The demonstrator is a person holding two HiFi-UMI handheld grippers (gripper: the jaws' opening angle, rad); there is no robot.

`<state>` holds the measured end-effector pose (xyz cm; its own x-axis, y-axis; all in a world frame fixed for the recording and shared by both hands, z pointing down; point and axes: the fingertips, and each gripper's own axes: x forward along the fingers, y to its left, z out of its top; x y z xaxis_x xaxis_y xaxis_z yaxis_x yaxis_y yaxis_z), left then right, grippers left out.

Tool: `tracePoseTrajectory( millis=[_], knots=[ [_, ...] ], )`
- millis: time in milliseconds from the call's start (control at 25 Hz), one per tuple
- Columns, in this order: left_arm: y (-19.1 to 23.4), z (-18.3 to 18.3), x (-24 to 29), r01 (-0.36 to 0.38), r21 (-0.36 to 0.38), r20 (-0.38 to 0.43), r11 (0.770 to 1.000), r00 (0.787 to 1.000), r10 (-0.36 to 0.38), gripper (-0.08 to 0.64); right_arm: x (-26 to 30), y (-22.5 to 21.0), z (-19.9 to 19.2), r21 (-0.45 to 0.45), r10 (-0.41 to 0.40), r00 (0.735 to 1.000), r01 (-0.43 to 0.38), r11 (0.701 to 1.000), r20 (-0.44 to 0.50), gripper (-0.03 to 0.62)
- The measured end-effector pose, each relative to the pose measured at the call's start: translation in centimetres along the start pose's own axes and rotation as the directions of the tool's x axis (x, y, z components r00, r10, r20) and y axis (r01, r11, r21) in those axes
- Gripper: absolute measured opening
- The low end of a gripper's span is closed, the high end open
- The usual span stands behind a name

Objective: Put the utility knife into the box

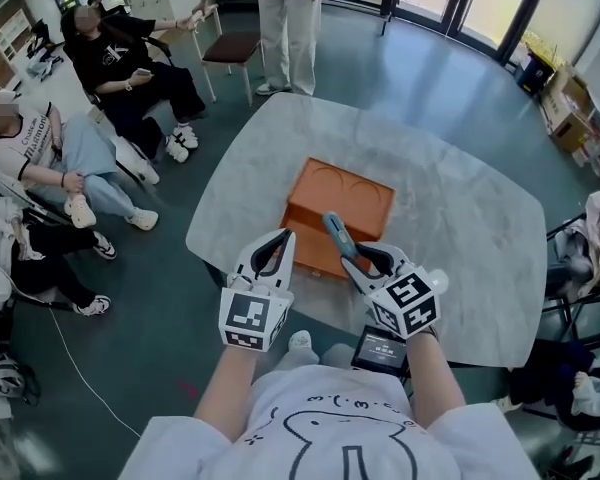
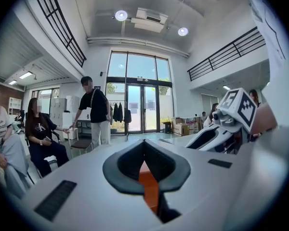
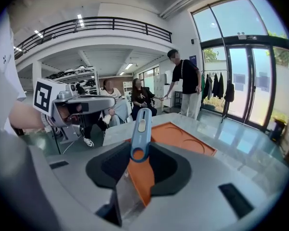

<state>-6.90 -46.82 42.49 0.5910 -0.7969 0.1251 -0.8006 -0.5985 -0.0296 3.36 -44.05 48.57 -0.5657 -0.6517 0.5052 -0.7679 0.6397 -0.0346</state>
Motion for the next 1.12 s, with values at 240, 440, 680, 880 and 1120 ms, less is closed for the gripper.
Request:
tracePoseTrajectory(
  millis=[240,440,680,880,1120],
  knots=[
    [0.4,-1.3,1.2,-0.019,-0.029,-0.018,0.999,1.0,0.019,0.015,2.1,-1.3,-1.7,-0.001,0.04,0.997,-0.04,0.999,-0.071,0.132],
    [0.8,-1.7,1.9,-0.036,-0.041,-0.036,0.998,0.999,0.035,0.015,3.7,-1.7,-3.0,-0.006,0.084,0.987,-0.086,0.996,-0.134,0.132],
    [1.7,-2.2,1.9,-0.049,-0.032,-0.065,0.998,0.997,0.046,0.015,6.2,-1.6,-4.2,0.002,0.122,0.97,-0.125,0.992,-0.211,0.132],
    [2.0,-2.7,1.9,-0.064,-0.033,-0.088,0.997,0.994,0.061,0.015,7.9,-1.9,-6.3,0.018,0.149,0.943,-0.151,0.988,-0.297,0.132],
    [3.1,-3.2,1.8,-0.074,-0.025,-0.095,0.997,0.993,0.071,0.015,9.8,-2.1,-7.5,0.012,0.148,0.909,-0.156,0.988,-0.389,0.132]
  ],
)
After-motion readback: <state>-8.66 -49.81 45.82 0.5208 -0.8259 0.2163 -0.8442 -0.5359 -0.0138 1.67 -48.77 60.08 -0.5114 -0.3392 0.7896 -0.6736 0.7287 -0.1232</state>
